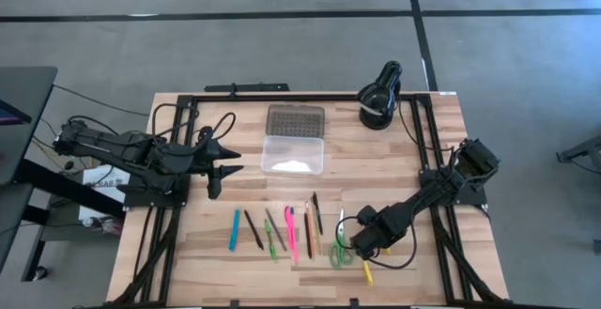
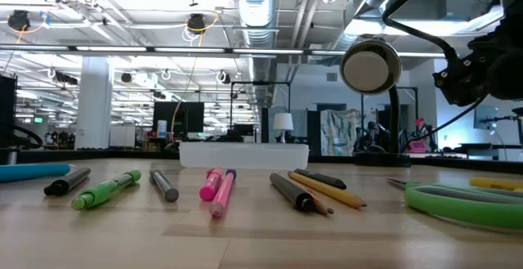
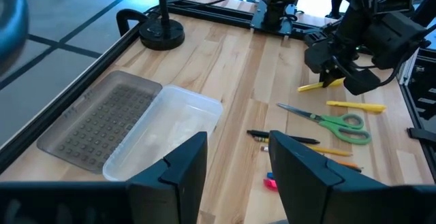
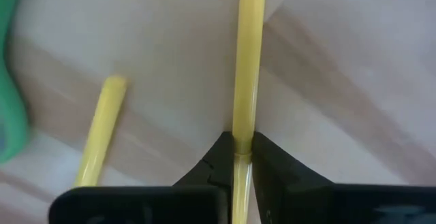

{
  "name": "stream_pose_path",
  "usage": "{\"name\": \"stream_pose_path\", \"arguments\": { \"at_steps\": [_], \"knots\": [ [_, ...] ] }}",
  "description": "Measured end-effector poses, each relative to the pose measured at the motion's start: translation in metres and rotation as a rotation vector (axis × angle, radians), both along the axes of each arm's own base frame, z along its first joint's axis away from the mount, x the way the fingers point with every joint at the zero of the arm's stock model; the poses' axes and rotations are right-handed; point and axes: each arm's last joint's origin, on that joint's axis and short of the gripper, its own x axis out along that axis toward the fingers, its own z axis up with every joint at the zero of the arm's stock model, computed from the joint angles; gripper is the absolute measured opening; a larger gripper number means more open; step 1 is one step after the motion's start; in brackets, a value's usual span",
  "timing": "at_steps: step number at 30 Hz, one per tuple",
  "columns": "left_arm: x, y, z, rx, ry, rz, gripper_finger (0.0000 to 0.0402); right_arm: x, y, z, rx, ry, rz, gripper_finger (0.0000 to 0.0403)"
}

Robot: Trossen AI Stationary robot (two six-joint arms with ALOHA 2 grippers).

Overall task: Pick & place school supplies into a supply box
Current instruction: Put the right yellow pen into the supply box

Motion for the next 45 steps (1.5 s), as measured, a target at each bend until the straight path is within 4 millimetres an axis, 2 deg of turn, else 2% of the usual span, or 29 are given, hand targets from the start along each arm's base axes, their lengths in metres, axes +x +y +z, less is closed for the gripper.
{"name": "stream_pose_path", "arguments": {
  "at_steps": [45],
  "knots": [
    [0.0, 0.001, 0.002, 0.025, -0.022, 0.038, 0.0153, 0.023, -0.002, 0.045, -0.088, -0.035, 0.028, 0.0017]
  ]
}}
